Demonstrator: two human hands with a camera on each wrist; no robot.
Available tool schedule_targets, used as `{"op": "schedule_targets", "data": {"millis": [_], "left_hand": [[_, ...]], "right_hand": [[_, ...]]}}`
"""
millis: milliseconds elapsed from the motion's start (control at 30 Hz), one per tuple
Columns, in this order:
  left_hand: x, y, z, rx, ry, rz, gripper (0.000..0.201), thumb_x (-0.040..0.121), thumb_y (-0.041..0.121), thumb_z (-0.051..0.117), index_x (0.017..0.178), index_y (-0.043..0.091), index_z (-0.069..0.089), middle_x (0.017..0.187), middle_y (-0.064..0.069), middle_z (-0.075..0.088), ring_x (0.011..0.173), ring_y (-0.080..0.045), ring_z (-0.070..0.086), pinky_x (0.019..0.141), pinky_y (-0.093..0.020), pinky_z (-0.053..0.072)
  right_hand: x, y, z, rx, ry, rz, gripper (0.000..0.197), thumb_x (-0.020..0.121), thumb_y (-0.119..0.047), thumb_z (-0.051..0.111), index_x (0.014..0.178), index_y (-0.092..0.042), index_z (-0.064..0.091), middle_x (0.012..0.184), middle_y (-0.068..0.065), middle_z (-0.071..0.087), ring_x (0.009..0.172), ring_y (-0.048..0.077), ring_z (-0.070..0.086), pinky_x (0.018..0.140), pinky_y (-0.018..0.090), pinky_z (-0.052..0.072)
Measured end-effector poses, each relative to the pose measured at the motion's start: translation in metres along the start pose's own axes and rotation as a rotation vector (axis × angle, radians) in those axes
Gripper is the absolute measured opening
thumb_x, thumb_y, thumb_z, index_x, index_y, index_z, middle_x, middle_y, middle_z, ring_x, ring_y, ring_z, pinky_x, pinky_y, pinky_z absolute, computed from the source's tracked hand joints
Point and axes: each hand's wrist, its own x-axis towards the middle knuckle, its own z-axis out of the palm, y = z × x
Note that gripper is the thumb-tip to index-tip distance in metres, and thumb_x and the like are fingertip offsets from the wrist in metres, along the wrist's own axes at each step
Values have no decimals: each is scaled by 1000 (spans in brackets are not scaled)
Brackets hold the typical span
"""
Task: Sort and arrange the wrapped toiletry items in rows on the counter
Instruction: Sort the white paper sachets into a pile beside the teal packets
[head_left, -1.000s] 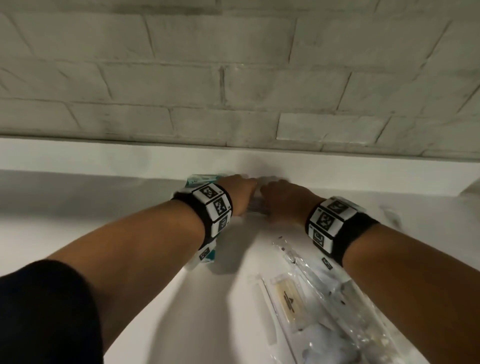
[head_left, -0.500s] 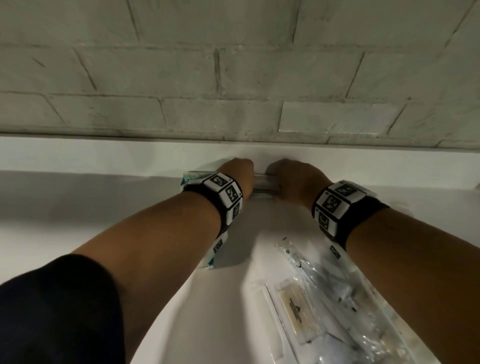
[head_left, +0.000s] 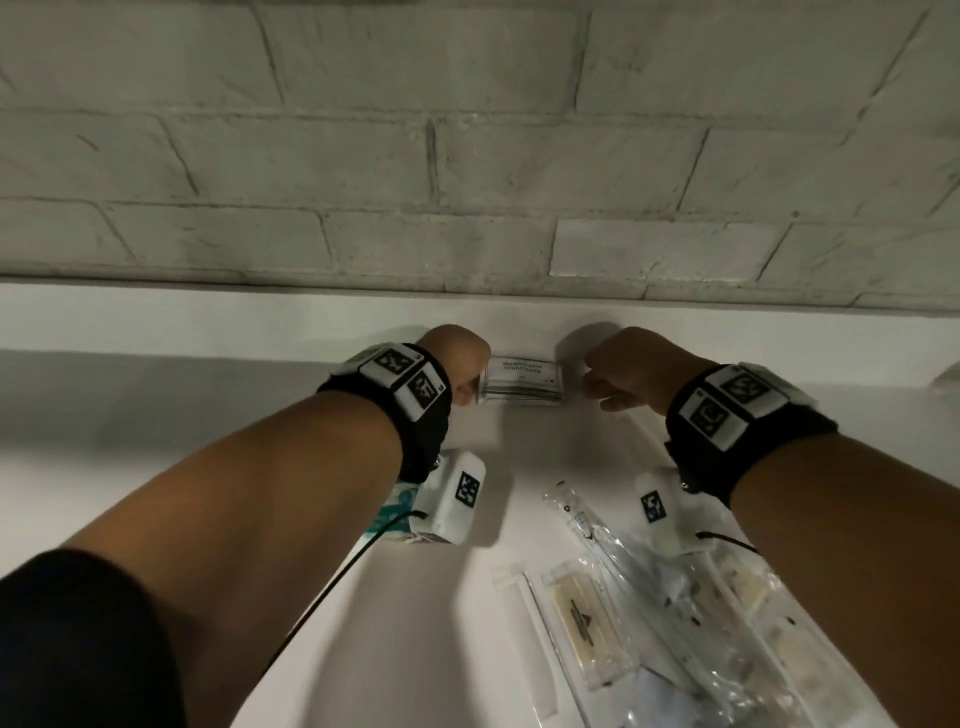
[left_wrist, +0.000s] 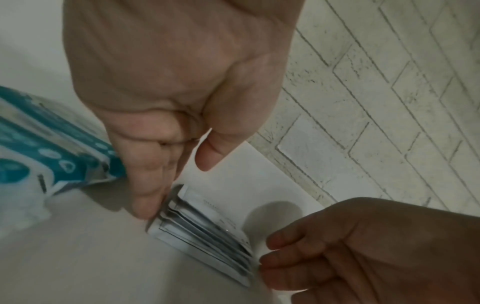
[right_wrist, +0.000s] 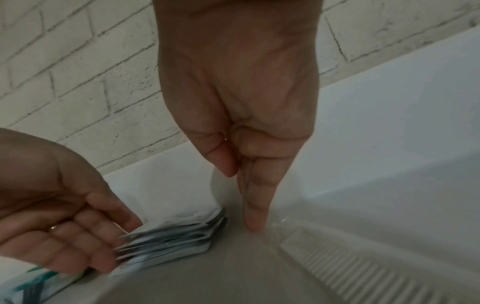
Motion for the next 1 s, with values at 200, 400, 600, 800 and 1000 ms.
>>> {"op": "schedule_targets", "data": {"millis": [200,400,600,800,1000], "left_hand": [[5,2,8,-186,22,-40,27,96,10,45,70,17,45,73,-4,52,63,-18,54,75,-29,54],[-9,3,8,-151,-2,-17,17,98,13,46,90,7,60,120,-18,63,81,-24,59,78,-31,53],[-65,17,18,386,136,232,26,92,25,51,90,1,61,105,-18,67,75,-25,59,60,-26,41],[-140,0,66,719,-322,600,17,89,36,58,95,25,69,95,6,68,89,-15,62,82,-31,50],[-177,-31,106,815,-349,692,20,84,40,56,97,33,69,96,5,61,99,-16,54,88,-37,48]], "right_hand": [[-4,-7,15,180,-48,-8,17,98,-6,42,94,-2,58,90,16,63,90,28,61,80,39,53],[-17,-6,7,53,-59,-51,26,97,-7,46,117,2,58,103,16,63,95,26,60,92,41,51],[-66,7,-15,-612,-12,-337,37,93,-24,57,129,-17,57,133,9,56,121,25,54,95,29,42],[-148,51,-16,-734,-229,-398,19,91,-26,58,106,-24,70,93,-12,63,89,11,59,78,27,46],[-183,108,-10,-711,-343,-271,29,87,-10,59,103,-32,70,78,-21,62,69,-1,60,66,18,50]]}}
